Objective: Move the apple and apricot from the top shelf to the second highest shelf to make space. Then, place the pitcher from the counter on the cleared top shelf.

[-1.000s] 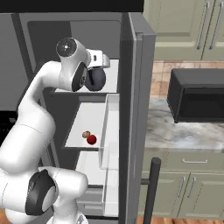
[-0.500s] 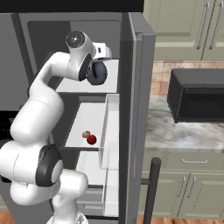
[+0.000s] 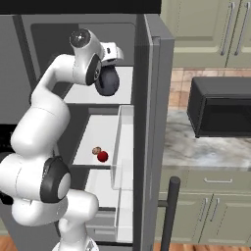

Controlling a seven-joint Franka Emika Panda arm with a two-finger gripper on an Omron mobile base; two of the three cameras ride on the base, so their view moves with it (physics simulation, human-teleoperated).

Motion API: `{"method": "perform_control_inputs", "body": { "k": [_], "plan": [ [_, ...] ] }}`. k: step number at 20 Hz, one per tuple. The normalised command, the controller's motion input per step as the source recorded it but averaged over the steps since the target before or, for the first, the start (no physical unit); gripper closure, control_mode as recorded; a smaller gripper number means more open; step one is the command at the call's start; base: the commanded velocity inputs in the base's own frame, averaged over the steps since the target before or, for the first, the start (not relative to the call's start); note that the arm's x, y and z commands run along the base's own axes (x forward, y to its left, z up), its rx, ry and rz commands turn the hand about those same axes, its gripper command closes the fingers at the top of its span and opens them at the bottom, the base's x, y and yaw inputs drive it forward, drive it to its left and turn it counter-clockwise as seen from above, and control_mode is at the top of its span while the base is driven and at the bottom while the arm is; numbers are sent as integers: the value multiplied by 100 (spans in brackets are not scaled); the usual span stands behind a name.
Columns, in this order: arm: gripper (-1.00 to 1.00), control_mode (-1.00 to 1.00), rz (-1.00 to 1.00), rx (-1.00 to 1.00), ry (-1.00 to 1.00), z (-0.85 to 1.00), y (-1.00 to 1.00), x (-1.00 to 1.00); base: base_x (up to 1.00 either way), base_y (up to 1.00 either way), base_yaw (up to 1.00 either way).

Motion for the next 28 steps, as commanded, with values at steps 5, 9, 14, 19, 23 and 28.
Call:
{"method": "perform_control_inputs", "body": {
  "k": [5,9,14,19,23,28],
  "plan": [
    [-100,-100,-13,-3,-8,-7,0,-52,0,0,0],
    [-100,-100,-14,-2,-4,-1,2,-85,0,0,0],
    [-100,-100,-12,-1,-5,0,12,-100,0,0,0],
    [-100,-100,-4,0,-7,0,10,-100,0,0,0],
    [-100,-100,0,0,-11,0,2,-99,0,0,0],
    [-100,-100,4,0,-15,-10,0,-100,0,0,0]
  ]
}}
